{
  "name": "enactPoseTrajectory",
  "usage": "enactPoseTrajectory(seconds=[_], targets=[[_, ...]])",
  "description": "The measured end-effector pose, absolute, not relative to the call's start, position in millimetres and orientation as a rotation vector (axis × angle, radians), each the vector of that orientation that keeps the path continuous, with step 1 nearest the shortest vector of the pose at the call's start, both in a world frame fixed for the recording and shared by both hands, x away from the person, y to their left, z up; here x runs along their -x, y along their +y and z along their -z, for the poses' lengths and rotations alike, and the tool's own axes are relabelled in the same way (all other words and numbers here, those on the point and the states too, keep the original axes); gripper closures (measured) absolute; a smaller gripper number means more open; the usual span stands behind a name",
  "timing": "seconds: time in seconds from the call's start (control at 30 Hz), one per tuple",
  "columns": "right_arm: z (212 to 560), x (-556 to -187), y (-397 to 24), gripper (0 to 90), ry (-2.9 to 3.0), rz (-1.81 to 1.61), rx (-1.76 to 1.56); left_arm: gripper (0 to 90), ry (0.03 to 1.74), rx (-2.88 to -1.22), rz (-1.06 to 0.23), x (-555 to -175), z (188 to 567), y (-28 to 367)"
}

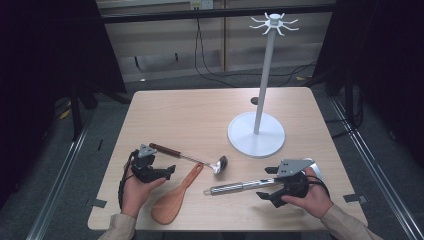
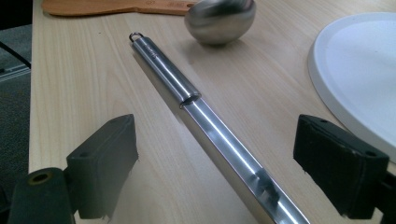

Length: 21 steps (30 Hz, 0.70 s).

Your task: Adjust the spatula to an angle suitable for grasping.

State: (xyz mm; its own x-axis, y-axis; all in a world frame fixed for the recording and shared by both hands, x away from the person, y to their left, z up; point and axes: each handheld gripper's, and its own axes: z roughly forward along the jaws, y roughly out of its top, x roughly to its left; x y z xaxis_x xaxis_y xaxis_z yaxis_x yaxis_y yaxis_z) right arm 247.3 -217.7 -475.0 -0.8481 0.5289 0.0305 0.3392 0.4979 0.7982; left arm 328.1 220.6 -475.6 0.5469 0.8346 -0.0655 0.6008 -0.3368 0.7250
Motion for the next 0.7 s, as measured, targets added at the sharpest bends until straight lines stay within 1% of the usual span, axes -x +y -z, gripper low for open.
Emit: enactPoseTrajectory(seconds=[0.17, 0.2, 0.23, 0.27, 0.3, 0.33, 0.37, 0.4, 0.5, 0.53, 0.63, 0.7], targets=[[475.2, -246.1, -217.4, 13.7, 2.528, -1.279, -0.726, 10.9, 1.141, -2.075, -0.426, -330.0, 475.5, 219.0], [474.5, -245.0, -217.7, 16.4, 2.533, -1.287, -0.718, 10.9, 1.142, -2.072, -0.423, -330.3, 475.9, 218.0], [474.5, -245.0, -217.7, 16.4, 2.533, -1.287, -0.718, 10.9, 1.146, -2.063, -0.423, -330.5, 476.5, 216.9], [473.5, -243.6, -217.9, 20.9, 2.540, -1.300, -0.720, 10.9, 1.142, -2.076, -0.420, -331.0, 476.4, 216.5], [473.5, -243.6, -217.9, 20.9, 2.540, -1.300, -0.720, 10.9, 1.140, -2.078, -0.421, -331.2, 476.5, 216.2], [473.0, -243.2, -217.9, 29.4, 2.553, -1.302, -0.717, 11.0, 1.137, -2.076, -0.420, -331.4, 476.7, 215.4], [471.6, -242.2, -217.5, 39.8, 2.566, -1.310, -0.698, 11.0, 1.136, -2.077, -0.420, -331.2, 476.5, 215.1], [469.1, -240.9, -214.8, 59.5, 2.588, -1.310, -0.658, 11.0, 1.135, -2.077, -0.422, -330.8, 476.2, 214.8], [470.8, -239.9, -207.8, 79.6, 2.658, -1.281, -0.603, 11.1, 1.145, -2.065, -0.428, -331.2, 476.6, 214.9], [473.5, -239.8, -204.4, 81.9, 2.675, -1.247, -0.584, 11.1, 1.140, -2.076, -0.425, -331.8, 477.1, 215.7], [482.0, -241.4, -196.6, 83.0, 2.702, -1.179, -0.569, 11.2, 1.149, -2.076, -0.423, -332.8, 478.6, 215.6], [487.5, -243.9, -191.8, 85.9, 2.713, -1.174, -0.563, 11.3, 1.147, -2.077, -0.426, -332.6, 478.5, 215.3]])
